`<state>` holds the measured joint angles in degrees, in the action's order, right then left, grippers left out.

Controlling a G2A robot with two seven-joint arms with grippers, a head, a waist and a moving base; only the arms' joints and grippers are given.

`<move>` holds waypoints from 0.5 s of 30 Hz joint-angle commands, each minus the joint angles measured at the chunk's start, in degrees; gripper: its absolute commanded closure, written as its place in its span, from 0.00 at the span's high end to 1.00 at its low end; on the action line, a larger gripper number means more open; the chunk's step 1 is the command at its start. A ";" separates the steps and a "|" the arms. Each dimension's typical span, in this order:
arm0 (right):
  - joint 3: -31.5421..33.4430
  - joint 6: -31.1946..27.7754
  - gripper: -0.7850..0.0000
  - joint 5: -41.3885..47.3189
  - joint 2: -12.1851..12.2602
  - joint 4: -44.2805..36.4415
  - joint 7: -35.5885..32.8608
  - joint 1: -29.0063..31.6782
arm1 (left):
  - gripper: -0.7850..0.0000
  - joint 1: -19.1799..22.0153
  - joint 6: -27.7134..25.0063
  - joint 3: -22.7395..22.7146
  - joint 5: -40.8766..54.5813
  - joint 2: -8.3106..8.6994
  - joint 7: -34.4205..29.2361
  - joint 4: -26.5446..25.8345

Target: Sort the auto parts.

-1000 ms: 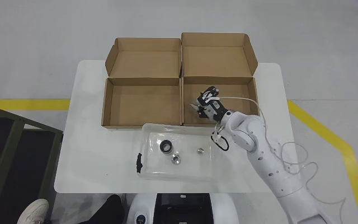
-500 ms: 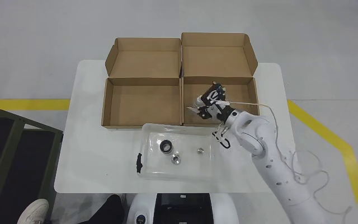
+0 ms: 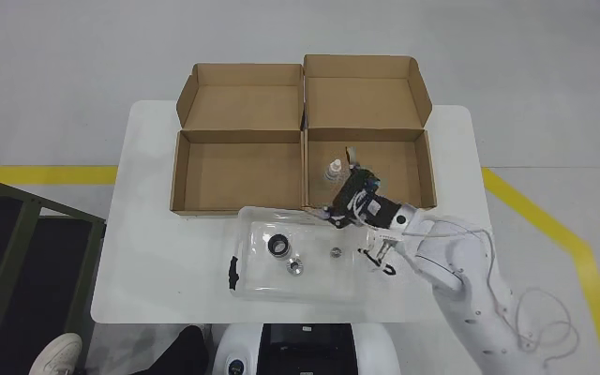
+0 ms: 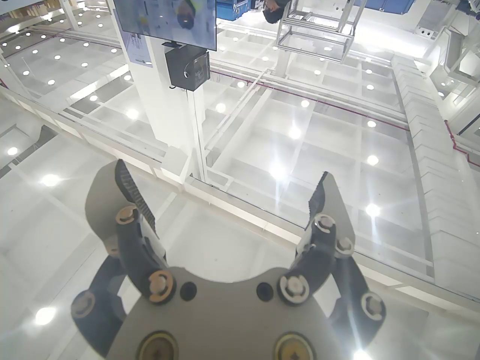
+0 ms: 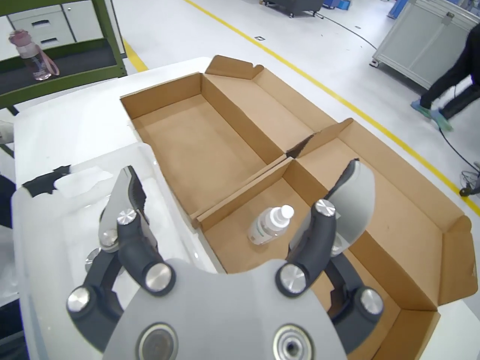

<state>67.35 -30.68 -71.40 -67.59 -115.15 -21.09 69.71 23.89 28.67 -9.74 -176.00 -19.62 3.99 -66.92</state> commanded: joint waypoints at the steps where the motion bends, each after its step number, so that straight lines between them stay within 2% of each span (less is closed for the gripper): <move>1: -0.52 -2.73 1.00 -1.56 0.23 -0.85 0.59 1.09 | 1.00 0.00 0.00 0.00 0.00 0.00 0.00 0.00; 8: -2.03 -6.47 1.00 -5.58 0.74 -1.62 1.62 4.03 | 1.00 0.00 0.00 0.00 0.00 0.00 0.00 0.00; 15: -1.68 -10.03 1.00 -10.77 1.66 -3.55 -0.15 7.88 | 1.00 0.00 0.00 0.00 0.00 0.00 0.00 0.00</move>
<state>65.59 -39.85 -81.29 -66.09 -118.28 -20.66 77.11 23.89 28.67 -9.74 -176.00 -19.62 3.99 -66.92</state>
